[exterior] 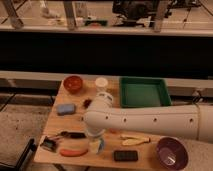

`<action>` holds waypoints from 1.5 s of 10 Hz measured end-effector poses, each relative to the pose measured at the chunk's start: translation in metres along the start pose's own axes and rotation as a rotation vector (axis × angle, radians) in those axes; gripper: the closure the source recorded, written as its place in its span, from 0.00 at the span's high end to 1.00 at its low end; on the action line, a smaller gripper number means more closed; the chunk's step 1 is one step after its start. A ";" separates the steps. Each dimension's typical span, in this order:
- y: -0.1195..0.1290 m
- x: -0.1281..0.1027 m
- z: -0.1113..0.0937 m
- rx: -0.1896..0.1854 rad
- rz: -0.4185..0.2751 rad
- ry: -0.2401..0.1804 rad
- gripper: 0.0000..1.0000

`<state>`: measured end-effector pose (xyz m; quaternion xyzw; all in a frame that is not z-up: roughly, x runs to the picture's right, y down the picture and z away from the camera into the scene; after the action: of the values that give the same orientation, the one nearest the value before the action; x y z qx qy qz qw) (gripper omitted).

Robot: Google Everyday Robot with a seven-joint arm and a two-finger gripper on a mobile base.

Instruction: Place pepper in metal cup

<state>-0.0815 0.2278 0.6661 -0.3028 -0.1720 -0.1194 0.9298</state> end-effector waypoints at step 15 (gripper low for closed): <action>0.024 -0.060 0.077 0.005 -0.164 -0.152 0.80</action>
<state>-0.1476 0.3005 0.6876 -0.2938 -0.2665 -0.1712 0.9019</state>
